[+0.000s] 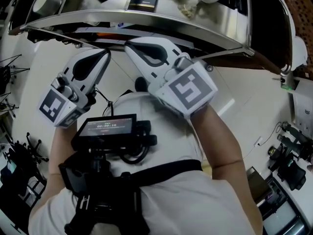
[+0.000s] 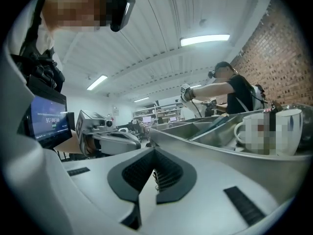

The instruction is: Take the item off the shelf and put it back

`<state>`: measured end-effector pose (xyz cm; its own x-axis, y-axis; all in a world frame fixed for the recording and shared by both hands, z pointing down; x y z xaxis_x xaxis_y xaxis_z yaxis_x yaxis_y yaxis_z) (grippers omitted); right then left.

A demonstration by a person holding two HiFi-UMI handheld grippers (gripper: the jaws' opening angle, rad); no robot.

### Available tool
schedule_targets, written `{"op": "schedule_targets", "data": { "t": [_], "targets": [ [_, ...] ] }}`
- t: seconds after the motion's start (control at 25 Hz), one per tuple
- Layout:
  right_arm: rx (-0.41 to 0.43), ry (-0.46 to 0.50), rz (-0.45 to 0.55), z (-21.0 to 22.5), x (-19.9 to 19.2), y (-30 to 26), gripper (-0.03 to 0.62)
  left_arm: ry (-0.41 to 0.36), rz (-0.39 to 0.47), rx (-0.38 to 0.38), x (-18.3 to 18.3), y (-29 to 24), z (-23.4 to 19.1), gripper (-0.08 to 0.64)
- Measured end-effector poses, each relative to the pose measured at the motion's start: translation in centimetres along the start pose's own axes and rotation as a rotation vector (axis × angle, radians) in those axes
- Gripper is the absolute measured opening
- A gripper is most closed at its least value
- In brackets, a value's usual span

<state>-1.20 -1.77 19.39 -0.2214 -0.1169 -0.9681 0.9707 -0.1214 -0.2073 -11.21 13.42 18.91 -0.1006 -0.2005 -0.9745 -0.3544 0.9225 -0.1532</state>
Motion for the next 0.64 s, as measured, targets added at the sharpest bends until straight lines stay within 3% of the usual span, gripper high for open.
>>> {"op": "schedule_targets", "data": {
  "t": [0.64],
  "targets": [
    [-0.005, -0.011, 0.01, 0.5, -0.4, 1.2, 0.005, -0.011, 0.002, -0.026, 0.1, -1.2, 0.6, 0.0]
  ]
}}
Point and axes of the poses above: the fingertips, and each gripper's own axes: y backward along the fingers, z to its right, x out of its top, the point moved 9 cm from there along y, backward along the fingers, and after that the axes turned 15 degrees about -x, right-handed, at the moved point
